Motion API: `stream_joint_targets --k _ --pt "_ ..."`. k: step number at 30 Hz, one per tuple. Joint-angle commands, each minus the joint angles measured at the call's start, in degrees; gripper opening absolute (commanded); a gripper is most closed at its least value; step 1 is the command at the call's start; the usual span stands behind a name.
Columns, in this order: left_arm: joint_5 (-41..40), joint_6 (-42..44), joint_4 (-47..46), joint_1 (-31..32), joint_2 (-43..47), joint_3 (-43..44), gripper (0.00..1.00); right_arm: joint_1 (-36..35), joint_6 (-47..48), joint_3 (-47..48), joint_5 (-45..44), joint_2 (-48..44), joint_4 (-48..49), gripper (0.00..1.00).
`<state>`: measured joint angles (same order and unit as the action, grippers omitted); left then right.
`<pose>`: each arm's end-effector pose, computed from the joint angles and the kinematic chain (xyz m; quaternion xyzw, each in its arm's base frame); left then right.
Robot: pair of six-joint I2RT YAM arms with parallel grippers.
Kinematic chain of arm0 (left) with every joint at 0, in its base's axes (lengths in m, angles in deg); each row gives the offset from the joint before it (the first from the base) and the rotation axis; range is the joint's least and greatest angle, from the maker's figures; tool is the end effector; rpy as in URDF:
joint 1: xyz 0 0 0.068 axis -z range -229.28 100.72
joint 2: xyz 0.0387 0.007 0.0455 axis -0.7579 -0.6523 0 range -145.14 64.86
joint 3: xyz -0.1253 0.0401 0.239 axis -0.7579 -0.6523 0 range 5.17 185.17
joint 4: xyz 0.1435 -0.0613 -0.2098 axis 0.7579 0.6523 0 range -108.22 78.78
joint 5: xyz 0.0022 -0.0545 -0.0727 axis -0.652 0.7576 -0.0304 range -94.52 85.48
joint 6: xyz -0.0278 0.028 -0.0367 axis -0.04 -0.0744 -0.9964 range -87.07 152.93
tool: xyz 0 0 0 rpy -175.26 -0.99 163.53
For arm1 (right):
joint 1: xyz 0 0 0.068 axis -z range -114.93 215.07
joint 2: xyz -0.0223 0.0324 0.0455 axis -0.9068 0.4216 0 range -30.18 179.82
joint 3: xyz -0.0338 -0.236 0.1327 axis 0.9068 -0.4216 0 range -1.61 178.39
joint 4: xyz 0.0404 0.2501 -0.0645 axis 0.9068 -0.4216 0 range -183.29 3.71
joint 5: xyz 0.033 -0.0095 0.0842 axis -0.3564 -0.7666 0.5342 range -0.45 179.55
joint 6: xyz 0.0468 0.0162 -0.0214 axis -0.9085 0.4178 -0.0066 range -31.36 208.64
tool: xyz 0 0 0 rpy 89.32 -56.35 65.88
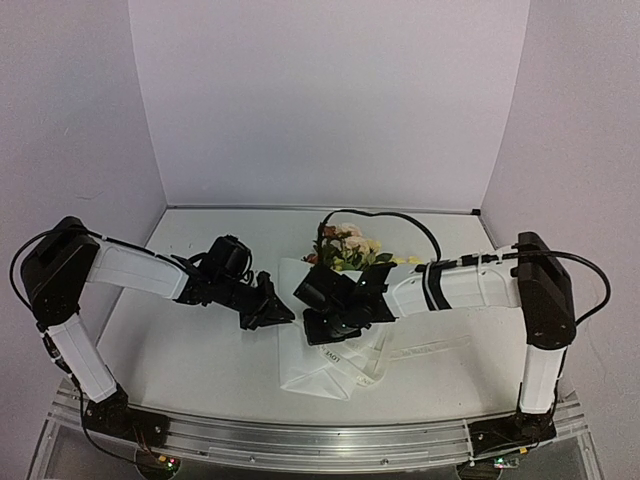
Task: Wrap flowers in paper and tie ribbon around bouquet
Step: Cross the ribbon over the folded bouquet.
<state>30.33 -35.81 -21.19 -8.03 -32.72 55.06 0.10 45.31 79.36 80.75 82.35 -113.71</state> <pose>0.2403 -0.2378 0.1618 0.0972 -0.8828 0.4593 0.0157 0.1817 0.3759 0.1866 -0.1601 0.9476 0.1727 0.2160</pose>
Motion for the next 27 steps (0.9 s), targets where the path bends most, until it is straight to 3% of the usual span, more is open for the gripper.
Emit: stream_joint_targets --k 1,4,8,13,22,27 --pt "1.1 2.4 0.6 -0.4 -1.2 1.0 0.16 0.1 0.2 2.4 -4.2 0.6 -2.0 0.00" --pt "0.1 3.7 2.4 -0.4 -1.0 1.9 0.27 0.0 1.0 2.0 -4.1 -0.5 -1.9 0.00" --pt "-0.6 4.5 2.6 -0.4 -0.7 1.8 0.28 0.0 2.2 1.2 -2.9 -1.7 -1.2 0.12" --pt "-1.1 4.9 2.6 -0.4 -1.4 1.9 0.19 -0.5 2.9 -0.6 -0.4 -4.8 0.3 0.30" --pt "-1.8 4.9 2.6 -0.4 -3.7 2.5 0.05 -0.4 2.2 -1.2 3.1 -10.4 -0.4 0.44" --pt "-3.3 5.9 4.7 -0.4 -3.6 3.0 0.03 3.4 0.7 2.3 6.3 -6.1 -2.6 0.46"
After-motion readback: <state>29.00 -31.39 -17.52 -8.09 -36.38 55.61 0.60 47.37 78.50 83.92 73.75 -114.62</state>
